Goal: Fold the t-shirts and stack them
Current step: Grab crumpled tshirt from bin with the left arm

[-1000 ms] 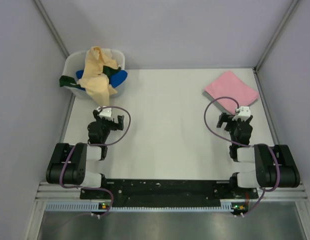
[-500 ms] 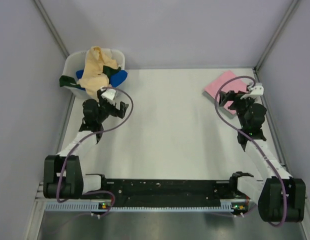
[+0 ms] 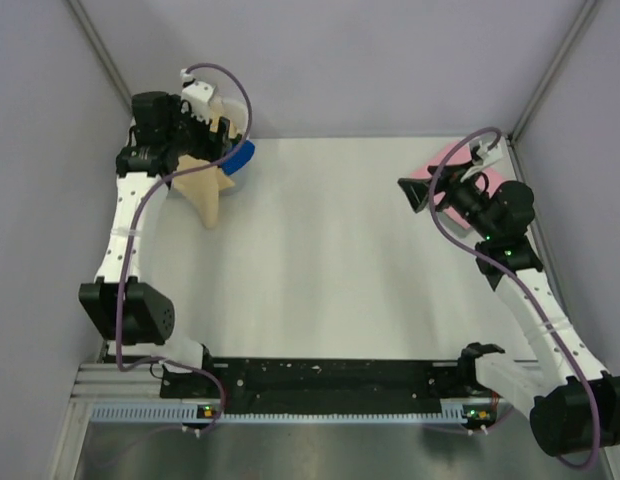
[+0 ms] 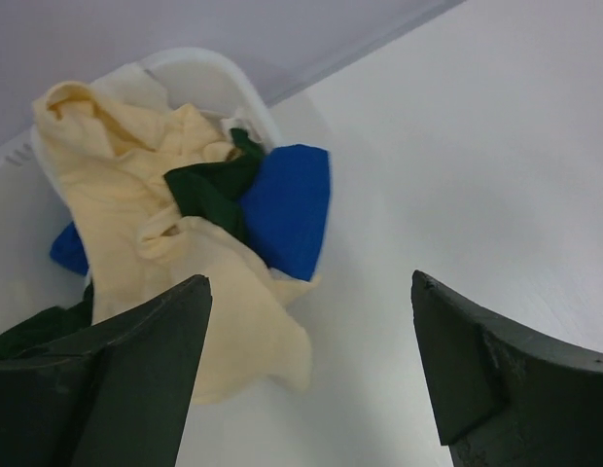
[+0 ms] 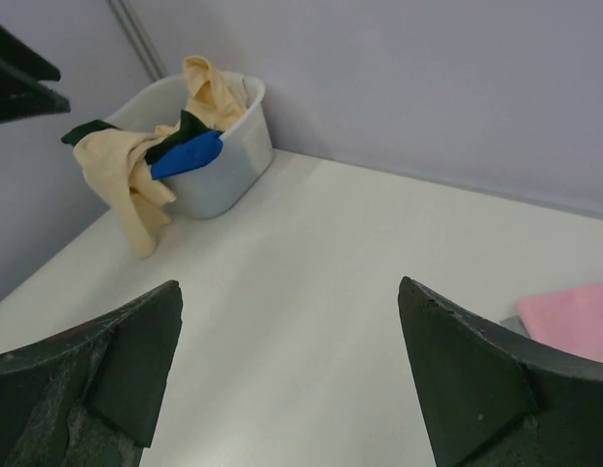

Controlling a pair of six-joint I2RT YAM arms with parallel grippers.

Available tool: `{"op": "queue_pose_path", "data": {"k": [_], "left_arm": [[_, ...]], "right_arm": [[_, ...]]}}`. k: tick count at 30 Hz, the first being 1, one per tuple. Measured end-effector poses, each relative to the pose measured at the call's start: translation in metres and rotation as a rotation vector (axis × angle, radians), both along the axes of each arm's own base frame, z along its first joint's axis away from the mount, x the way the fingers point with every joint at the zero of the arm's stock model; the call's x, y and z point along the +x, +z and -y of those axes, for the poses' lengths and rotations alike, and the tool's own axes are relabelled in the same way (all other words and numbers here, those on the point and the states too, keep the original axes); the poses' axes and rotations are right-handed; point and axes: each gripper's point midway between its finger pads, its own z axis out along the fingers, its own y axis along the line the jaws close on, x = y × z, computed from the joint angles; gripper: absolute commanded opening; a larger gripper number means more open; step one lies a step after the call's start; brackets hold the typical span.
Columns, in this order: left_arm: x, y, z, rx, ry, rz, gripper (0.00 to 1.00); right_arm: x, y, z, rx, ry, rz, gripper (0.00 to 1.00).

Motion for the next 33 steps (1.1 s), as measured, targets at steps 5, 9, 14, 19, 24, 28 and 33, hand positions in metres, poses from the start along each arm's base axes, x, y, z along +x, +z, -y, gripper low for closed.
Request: {"op": "queue_pose_path", "data": {"k": [5,9,14,19,24,28,33], "left_arm": [[0.066,-0.034,-0.06,0.059,0.226,-0.14,0.8],[0.094,-0.091,-0.091,0.09,0.319,-0.311,0.77],[0.081,-0.137,-0.094,0.1,0.321,-0.483,0.43],[0.074,-0.133,-0.095,0.1,0.32,-0.506,0.0],[0.07,-0.12,-0.1,0.105,0.337,-0.485,0.0],[0.068,-0.088,-0.11,0.128,0.388,-0.406,0.0],[0.057,0.015,-0.107,0.076,0.419,-0.134,0.0]], "right_arm": [[-0.009,-0.015,-0.007,-0.025,0.036,-0.061,0.9],[-0.011,-0.016,-0.008,-0.036,0.043,-0.062,0.9],[-0.011,-0.019,-0.008,-0.049,0.043,-0.066,0.9],[-0.011,-0.022,-0.008,-0.052,0.04,-0.076,0.9],[-0.011,-0.022,-0.008,-0.051,0.04,-0.077,0.9],[-0.01,-0.022,-0.008,-0.051,0.041,-0.079,0.9],[-0.012,-0.02,-0.012,-0.042,0.062,-0.081,0.9]]}}
